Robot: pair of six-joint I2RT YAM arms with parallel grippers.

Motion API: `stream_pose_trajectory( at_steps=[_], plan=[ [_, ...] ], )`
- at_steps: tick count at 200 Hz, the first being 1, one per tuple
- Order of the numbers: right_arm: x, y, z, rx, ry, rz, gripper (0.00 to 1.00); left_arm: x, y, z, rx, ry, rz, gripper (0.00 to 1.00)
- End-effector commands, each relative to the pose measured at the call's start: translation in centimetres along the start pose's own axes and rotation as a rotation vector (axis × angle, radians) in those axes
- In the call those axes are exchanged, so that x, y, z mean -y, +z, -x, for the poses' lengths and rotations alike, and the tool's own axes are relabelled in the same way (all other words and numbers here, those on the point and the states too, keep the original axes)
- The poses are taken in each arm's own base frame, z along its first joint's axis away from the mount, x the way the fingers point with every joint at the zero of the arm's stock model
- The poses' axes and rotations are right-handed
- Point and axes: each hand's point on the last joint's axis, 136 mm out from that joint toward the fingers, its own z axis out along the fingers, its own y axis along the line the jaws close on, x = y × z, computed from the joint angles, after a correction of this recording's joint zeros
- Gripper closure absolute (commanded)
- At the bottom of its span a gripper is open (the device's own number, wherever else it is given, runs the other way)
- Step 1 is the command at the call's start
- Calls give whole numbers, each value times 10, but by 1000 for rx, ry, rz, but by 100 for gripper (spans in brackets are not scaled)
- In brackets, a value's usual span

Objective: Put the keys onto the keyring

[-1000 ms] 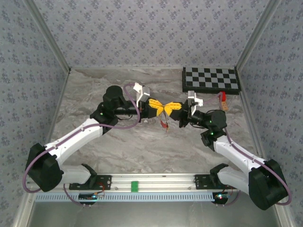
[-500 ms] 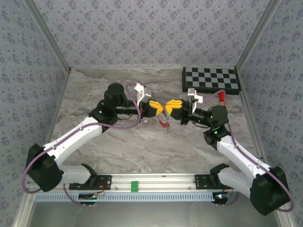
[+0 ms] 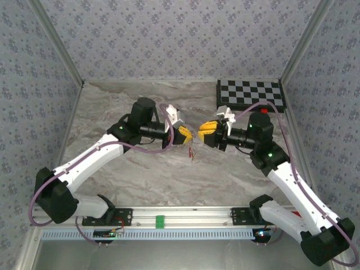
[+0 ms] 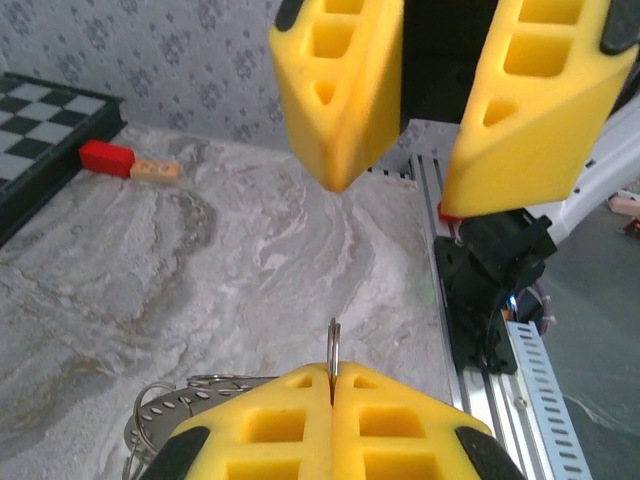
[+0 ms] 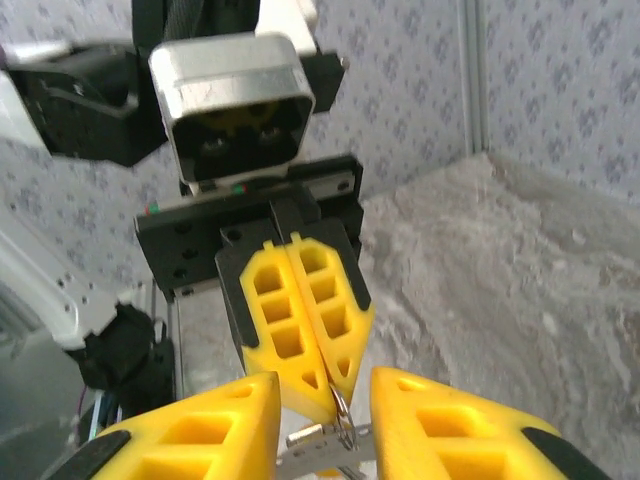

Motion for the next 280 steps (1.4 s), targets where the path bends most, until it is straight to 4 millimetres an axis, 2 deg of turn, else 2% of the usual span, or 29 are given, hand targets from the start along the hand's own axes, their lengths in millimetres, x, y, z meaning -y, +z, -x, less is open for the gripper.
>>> stream_pose_trajectory(
  at_steps=[1,49,96,136,164,204,237,248,280],
  plan=[
    [-2,3,-21,-132,11,5,68,9,-5,9,-6,60,-32,100],
    [1,15,-29,-203,20,28,68,12,-4,2,-20,61,-54,100],
    [-4,21,-31,-206,26,75,74,14,-4,4,-14,59,-67,100],
    [-6,26,-33,-208,29,99,76,15,-3,5,-9,56,-79,100],
    [-8,30,-33,-209,29,116,82,16,-3,5,-8,51,-86,100],
    [-12,32,-33,-201,29,152,84,18,-3,7,0,54,-95,100],
    [-21,33,-31,-182,34,211,93,21,-5,11,15,59,-101,100],
    [-24,33,-30,-177,35,231,100,22,-7,12,20,64,-99,100],
    [-28,32,-31,-174,32,253,100,24,-10,15,36,79,-88,100]
  ],
)
